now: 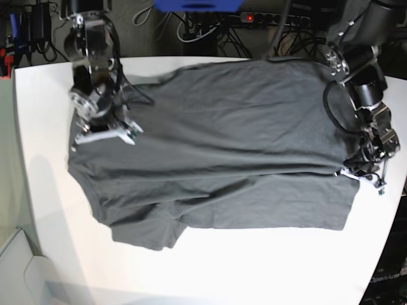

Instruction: Layout the t-shirt on the table in an organized manner, then fold the t-shirt properly

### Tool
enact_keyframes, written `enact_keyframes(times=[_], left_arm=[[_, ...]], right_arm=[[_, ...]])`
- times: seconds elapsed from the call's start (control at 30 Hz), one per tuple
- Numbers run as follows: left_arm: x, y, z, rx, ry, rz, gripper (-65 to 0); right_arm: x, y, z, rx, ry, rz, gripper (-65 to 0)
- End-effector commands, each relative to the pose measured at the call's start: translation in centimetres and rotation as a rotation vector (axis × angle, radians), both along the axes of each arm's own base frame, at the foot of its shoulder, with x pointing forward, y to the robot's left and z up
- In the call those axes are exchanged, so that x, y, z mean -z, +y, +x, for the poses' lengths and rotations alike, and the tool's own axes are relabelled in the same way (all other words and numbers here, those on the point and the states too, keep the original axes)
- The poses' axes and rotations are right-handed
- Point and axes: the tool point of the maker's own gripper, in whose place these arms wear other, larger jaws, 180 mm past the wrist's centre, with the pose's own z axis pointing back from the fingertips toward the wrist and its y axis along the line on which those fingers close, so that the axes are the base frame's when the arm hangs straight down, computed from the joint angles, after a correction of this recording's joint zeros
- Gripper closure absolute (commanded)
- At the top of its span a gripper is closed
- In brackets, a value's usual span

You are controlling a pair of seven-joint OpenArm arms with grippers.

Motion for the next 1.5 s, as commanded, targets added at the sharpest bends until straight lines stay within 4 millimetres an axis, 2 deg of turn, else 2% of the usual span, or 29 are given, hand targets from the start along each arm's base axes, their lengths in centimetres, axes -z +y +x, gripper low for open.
enact_keyframes(times=[0.0,0.13,0.23,0.3,0.4,0.5,0.57,0.7,0.77,0.87,0.97,1.07,1.2,1.37,1.47], left_arm=[[-1.0,0.5,0.6,0.001,-0.009,0.011,-0.3],[-1.1,0.5,0.7,0.001,-0.012,0.011,-0.3],[-1.1,0.5,0.7,0.001,-0.013,0.011,-0.3],[-1.1,0.5,0.7,0.001,-0.013,0.011,-0.3],[-1.6,0.5,1.2,0.000,-0.026,0.011,-0.3],[-1.6,0.5,1.2,0.000,-0.026,0.011,-0.3],[-1.7,0.5,1.3,0.000,-0.023,0.010,-0.3],[-3.9,1.0,2.0,0.003,-0.070,0.048,-0.3],[-4.9,0.5,2.2,0.012,-0.068,0.052,-0.3],[-7.4,0.5,2.4,0.020,-0.071,0.080,-0.3],[-8.5,-0.4,1.7,0.031,-0.056,0.095,-0.3],[-7.5,-0.7,-0.7,0.039,0.019,0.110,-0.3],[-5.1,-0.7,-4.6,0.044,0.147,0.115,-0.3],[-1.7,-1.3,-8.3,0.082,0.258,0.131,-0.3],[-0.2,-2.4,-9.2,0.130,0.305,0.139,-0.3]], right_arm=[[-0.1,-0.9,-0.8,0.007,0.002,-0.030,-3.1],[1.9,-2.6,-6.4,-0.020,0.120,-0.084,-3.1],[1.7,-2.8,-9.9,-0.057,0.163,-0.100,-3.1],[1.0,-2.8,-11.5,-0.082,0.170,-0.111,-3.1],[0.0,-2.9,-11.9,-0.093,0.156,-0.119,-3.0],[-0.7,-4.0,-10.9,-0.078,0.130,-0.143,-3.0],[-1.5,-4.6,-9.3,-0.060,0.085,-0.152,-3.0],[-3.5,-4.1,-5.3,-0.036,-0.026,-0.133,-3.0],[-4.6,-3.4,-2.9,-0.024,-0.089,-0.106,-3.0],[-7.0,-1.2,1.1,-0.001,-0.205,-0.030,-3.1],[-7.8,0.9,4.2,0.022,-0.257,0.045,-3.2],[-6.6,2.4,6.2,0.037,-0.230,0.088,-3.2],[-4.7,3.0,7.0,0.040,-0.178,0.107,-3.1],[-2.4,2.5,7.5,0.050,-0.106,0.101,-3.1],[-0.8,1.6,8.0,0.054,-0.056,0.109,-3.0]])
